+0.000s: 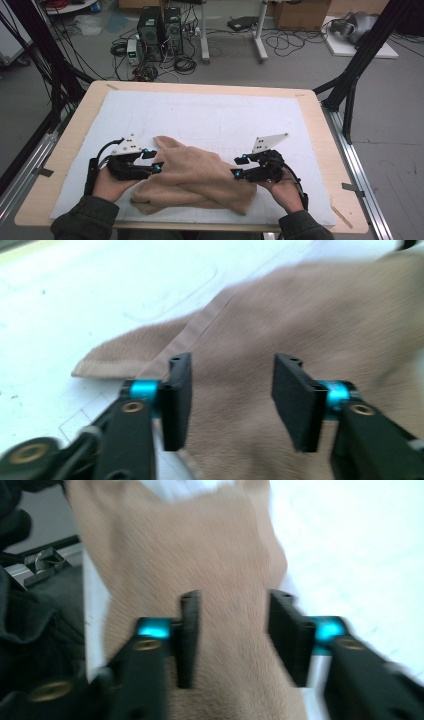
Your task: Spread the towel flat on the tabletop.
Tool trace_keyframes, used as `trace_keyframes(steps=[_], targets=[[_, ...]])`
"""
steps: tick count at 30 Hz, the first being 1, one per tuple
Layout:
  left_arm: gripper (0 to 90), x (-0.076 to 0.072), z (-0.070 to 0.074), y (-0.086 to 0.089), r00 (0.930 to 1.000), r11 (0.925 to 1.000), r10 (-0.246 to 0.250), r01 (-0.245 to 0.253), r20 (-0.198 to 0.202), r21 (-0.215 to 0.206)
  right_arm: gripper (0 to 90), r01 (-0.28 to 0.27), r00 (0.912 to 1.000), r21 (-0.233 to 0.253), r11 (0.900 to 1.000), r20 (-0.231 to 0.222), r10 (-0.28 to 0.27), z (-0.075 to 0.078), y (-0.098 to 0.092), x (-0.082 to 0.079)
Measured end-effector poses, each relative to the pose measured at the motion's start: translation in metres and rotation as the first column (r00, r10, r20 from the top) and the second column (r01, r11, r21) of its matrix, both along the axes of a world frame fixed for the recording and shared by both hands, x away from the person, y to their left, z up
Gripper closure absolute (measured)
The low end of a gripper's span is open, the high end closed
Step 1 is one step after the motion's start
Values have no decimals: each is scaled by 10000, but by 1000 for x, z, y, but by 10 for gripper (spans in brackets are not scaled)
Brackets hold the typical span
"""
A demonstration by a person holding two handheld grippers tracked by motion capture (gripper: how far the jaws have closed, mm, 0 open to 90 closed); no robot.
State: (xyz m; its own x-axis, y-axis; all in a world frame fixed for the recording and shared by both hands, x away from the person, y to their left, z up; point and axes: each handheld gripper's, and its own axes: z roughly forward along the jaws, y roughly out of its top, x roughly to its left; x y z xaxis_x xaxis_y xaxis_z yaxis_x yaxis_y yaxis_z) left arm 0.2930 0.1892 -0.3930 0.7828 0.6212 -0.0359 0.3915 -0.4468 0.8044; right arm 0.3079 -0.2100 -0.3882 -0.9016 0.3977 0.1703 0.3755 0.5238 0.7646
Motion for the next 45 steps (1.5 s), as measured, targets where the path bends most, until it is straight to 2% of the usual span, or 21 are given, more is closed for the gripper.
trace_keyframes(steps=[2,4,6,9,11,13,16,19,22,24,26,29,31,32,34,35,37,40,43,44,45], targets=[[453,4,-14,-4,9996,9988,49,-35,-276,487,501,-35,9991,-143,9999,-430,29,-15,2,2],[456,8,-28,-6,9974,9963,-34,96,-721,857,551,-68,9966,18,10000,-826,69,-28,4,2],[509,11,-40,-6,9898,9957,-208,333,-1413,865,579,-89,9959,113,9999,-898,99,-35,5,1],[594,11,-44,-1,9883,9987,-217,285,-1511,426,697,-274,9947,123,9995,-990,285,-40,9,-1],[692,9,-45,1,9919,9984,-113,181,-1266,528,779,-549,9939,36,9985,-959,549,-40,13,-2],[771,8,-45,-1,9920,9981,-89,165,-1261,593,844,-772,9941,-248,9967,-778,751,-39,19,-4],[842,4,-42,-5,9949,9953,-32,128,-1004,959,871,-879,9953,-593,9944,-448,853,-33,22,-6],[855,2,-38,-3,9959,9956,23,62,-902,936,875,-767,9971,-679,9947,-47,766,-23,20,-7],[858,0,-32,-1,9973,9976,94,-44,-727,694,874,-665,9973,-655,9956,260,683,-11,15,-8],[859,-2,-26,-1,9984,9984,115,-84,-555,556,875,-614,9972,-684,9958,376,641,-4,12,-6],[861,-3,-19,0,9995,9979,142,-125,-272,638,875,-487,9975,-651,9967,487,520,2,9,-4],[861,-2,-9,6,9994,9990,344,-342,-53,300,868,-360,9977,-222,9991,575,372,9,5,0],[861,0,-7,10,9992,9984,390,-386,-80,409,754,-415,9990,91,9991,143,414,8,4,3],[862,0,-8,12,9991,9982,416,-410,-121,436,720,-385,9992,79,9992,-54,386,6,4,4],[862,-2,-11,15,9989,9978,434,-426,-168,499,621,-160,9997,-263,9995,-197,155,0,3,6],[862,-3,-13,16,9987,9977,482,-473,-181,484,604,-157,9990,-264,9995,-422,146,-4,3,6],[862,-5,-17,17,9985,9977,462,-447,-294,512,568,-40,9989,-483,9988,-478,17,-11,2,5],[862,-6,-23,16,9981,9967,436,-405,-429,697,530,-210,9938,-85,9997,-1090,200,-19,2,3],[862,-6,-27,14,9983,9965,322,-283,-487,782,568,-157,9905,-558,9983,-1370,79,-31,10,1],[863,-7,-29,14,9980,9970,306,-265,-554,727,625,-203,9905,-715,9972,-1369,103,-36,13,0],[863,-7,-32,13,9975,9974,282,-237,-649,687,678,-222,9890,-599,9980,-1475,132,-40,16,-2]])
